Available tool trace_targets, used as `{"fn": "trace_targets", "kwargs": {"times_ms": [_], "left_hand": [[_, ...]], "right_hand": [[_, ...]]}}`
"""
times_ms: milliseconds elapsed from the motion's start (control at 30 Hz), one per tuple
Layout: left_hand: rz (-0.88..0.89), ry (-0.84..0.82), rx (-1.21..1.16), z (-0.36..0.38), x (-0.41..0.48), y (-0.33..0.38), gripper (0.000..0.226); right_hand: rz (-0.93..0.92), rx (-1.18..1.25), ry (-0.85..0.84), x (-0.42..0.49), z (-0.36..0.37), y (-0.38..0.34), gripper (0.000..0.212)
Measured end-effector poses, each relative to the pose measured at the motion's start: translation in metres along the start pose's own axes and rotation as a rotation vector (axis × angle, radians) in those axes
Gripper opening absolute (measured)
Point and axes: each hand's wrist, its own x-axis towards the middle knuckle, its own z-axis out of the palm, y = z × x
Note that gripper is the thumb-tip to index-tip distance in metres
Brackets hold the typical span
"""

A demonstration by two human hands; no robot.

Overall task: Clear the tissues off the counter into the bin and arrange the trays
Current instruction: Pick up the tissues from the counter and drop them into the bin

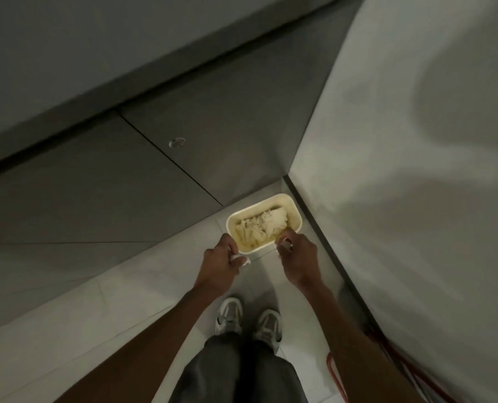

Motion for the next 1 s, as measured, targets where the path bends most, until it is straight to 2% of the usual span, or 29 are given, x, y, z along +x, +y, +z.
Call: {"fn": "trace_targets", "kwargs": {"times_ms": [200,300,400,500,600,767,1000], "left_hand": [[0.030,-0.031,0.203,0.063,0.121,-0.052,0.025],[0.061,-0.069,0.339,0.097,0.173,-0.074,0.018],[0.050,-0.073,0.455,0.125,0.212,-0.094,0.022],[0.065,-0.235,0.586,0.146,0.233,-0.106,0.028],[0.067,-0.335,0.678,0.150,0.233,-0.105,0.047],[0.087,-0.271,0.728,0.110,0.193,-0.078,0.048],[0.174,-0.118,0.716,0.004,0.069,0.004,0.042]], "right_hand": [[-0.103,-0.340,-0.197,0.109,0.069,0.054,0.025],[-0.126,-0.453,-0.221,0.152,0.093,0.069,0.030],[-0.138,-0.599,-0.266,0.184,0.116,0.078,0.035],[-0.182,-0.707,-0.397,0.200,0.134,0.086,0.039],[-0.158,-0.735,-0.458,0.197,0.137,0.091,0.034],[-0.109,-0.625,-0.317,0.158,0.109,0.075,0.039],[-0.181,-0.526,-0.062,0.047,0.008,-0.015,0.038]]}}
